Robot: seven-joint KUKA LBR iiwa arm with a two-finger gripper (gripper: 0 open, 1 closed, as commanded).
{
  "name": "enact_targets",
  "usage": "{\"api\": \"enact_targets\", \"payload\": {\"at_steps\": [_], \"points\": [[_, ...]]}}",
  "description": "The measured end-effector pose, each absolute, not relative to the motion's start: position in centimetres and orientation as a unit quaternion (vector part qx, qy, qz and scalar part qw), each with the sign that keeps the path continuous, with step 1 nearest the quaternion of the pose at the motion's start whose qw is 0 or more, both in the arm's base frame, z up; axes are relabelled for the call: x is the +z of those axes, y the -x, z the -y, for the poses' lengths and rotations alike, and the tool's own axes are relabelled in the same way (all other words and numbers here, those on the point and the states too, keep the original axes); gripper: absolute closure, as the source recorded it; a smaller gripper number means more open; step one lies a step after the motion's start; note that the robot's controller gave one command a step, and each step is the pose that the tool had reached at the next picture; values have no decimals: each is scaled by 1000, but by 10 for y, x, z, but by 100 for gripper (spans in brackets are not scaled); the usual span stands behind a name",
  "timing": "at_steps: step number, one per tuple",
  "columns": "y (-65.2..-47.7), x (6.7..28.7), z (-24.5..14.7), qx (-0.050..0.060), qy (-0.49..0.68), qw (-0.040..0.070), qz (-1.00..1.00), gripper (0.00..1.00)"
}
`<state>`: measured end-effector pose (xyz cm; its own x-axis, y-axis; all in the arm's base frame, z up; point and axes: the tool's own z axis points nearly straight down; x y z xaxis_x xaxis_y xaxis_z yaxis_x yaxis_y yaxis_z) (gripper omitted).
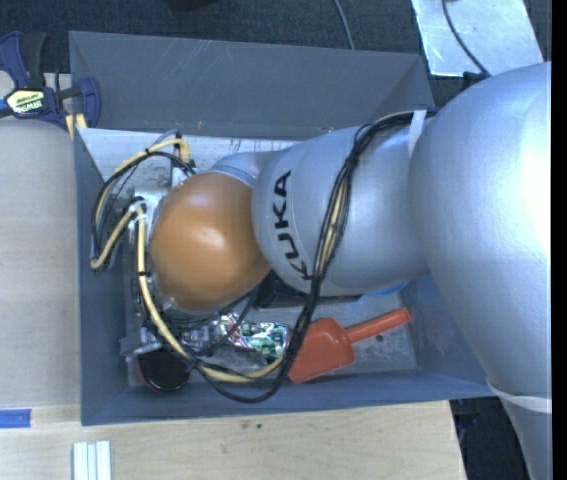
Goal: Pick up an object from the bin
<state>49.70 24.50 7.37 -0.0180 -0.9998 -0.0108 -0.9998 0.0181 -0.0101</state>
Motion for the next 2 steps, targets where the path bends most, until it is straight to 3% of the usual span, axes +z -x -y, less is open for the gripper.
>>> {"api": "enact_targets", "payload": {"at_steps": [2], "points": [[-496,111,-245,1,700,6,-714,100]]}}
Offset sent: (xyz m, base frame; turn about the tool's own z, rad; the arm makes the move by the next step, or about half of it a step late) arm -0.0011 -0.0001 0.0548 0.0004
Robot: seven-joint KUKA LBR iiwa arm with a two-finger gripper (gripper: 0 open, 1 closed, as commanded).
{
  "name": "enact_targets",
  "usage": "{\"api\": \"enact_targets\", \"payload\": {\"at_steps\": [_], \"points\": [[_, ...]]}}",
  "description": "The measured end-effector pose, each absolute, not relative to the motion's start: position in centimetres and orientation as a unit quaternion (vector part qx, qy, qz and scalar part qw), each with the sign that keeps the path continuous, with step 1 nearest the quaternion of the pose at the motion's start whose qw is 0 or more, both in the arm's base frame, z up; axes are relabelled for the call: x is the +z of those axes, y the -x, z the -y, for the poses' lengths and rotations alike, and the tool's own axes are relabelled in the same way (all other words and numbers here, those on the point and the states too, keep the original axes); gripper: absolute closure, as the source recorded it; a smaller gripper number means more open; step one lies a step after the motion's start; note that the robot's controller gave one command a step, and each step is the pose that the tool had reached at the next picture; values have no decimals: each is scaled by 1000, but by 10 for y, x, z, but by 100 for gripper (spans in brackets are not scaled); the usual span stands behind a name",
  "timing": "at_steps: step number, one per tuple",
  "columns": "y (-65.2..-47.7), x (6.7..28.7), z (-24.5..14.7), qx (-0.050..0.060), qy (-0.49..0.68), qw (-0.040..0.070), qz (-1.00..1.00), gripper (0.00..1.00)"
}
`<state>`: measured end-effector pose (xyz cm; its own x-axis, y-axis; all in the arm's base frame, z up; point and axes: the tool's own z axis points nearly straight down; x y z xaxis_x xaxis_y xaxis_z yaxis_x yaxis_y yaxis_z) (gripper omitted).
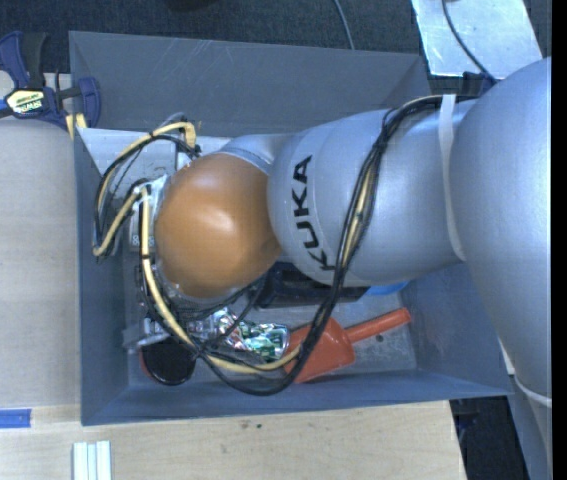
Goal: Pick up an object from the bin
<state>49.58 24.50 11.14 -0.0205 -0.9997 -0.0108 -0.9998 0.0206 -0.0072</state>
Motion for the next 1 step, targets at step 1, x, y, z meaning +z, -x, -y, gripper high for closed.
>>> {"api": "enact_targets", "payload": {"at_steps": [1], "points": [[-497,121,-245,1,699,9,-715,100]]}}
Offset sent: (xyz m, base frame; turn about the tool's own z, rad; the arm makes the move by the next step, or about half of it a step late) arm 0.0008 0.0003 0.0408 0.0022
